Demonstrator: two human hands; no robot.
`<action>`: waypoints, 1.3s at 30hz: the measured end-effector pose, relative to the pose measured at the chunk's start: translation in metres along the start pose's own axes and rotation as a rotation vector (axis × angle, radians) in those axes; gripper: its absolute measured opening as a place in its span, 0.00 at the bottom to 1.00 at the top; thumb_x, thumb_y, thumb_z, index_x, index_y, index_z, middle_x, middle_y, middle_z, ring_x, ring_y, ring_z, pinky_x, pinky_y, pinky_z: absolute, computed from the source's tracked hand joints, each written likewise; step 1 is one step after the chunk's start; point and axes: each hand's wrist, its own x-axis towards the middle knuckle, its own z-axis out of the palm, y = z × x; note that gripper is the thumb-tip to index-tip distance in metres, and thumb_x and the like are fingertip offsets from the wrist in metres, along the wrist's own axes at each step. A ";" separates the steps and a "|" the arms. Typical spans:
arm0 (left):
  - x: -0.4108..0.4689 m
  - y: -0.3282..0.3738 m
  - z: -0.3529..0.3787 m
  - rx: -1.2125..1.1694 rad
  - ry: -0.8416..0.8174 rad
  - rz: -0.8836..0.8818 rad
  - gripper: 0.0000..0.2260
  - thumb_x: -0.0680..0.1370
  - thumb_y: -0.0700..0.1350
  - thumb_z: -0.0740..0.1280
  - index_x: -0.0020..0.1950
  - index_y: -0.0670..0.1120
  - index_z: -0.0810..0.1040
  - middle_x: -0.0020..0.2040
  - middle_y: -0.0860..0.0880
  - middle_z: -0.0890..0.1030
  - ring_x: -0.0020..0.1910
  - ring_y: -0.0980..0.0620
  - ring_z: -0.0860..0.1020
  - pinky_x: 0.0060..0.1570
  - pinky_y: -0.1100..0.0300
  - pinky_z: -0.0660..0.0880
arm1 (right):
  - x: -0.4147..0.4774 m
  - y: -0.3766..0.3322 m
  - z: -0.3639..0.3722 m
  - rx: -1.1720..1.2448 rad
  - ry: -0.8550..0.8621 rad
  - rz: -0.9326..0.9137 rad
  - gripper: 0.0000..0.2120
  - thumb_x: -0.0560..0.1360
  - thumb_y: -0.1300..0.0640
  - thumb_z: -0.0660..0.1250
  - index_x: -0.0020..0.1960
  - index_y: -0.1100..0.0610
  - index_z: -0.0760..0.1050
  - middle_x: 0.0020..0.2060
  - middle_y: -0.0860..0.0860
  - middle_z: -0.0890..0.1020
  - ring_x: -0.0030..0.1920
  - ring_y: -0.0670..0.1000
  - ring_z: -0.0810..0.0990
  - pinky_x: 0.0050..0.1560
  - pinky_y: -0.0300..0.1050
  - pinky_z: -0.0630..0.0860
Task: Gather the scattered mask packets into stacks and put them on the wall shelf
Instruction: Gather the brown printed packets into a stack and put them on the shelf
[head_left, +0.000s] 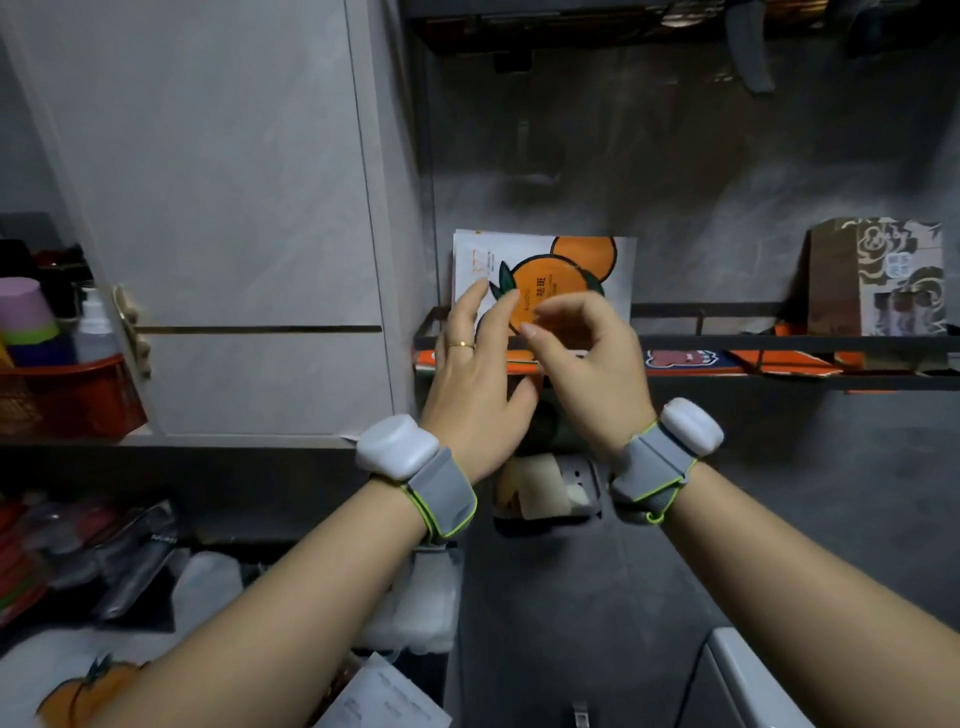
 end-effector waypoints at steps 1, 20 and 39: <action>-0.008 -0.005 0.001 0.006 -0.010 -0.007 0.31 0.74 0.39 0.64 0.75 0.49 0.57 0.77 0.49 0.49 0.77 0.46 0.51 0.75 0.54 0.54 | -0.009 0.002 0.006 0.031 -0.039 0.016 0.07 0.72 0.61 0.70 0.48 0.54 0.76 0.43 0.47 0.80 0.46 0.44 0.80 0.50 0.34 0.75; -0.179 -0.125 0.000 0.064 -0.225 -0.429 0.30 0.75 0.41 0.64 0.75 0.46 0.58 0.74 0.46 0.58 0.72 0.45 0.62 0.70 0.55 0.62 | -0.178 0.066 0.117 0.155 -0.375 0.473 0.11 0.71 0.67 0.71 0.47 0.54 0.74 0.35 0.45 0.77 0.33 0.34 0.75 0.41 0.27 0.73; -0.297 -0.214 0.025 0.400 -0.703 -0.852 0.48 0.67 0.65 0.69 0.77 0.47 0.48 0.78 0.44 0.50 0.77 0.41 0.51 0.73 0.47 0.51 | -0.307 0.119 0.139 -0.509 -0.961 0.517 0.26 0.67 0.54 0.73 0.64 0.52 0.73 0.68 0.52 0.72 0.70 0.54 0.67 0.68 0.42 0.62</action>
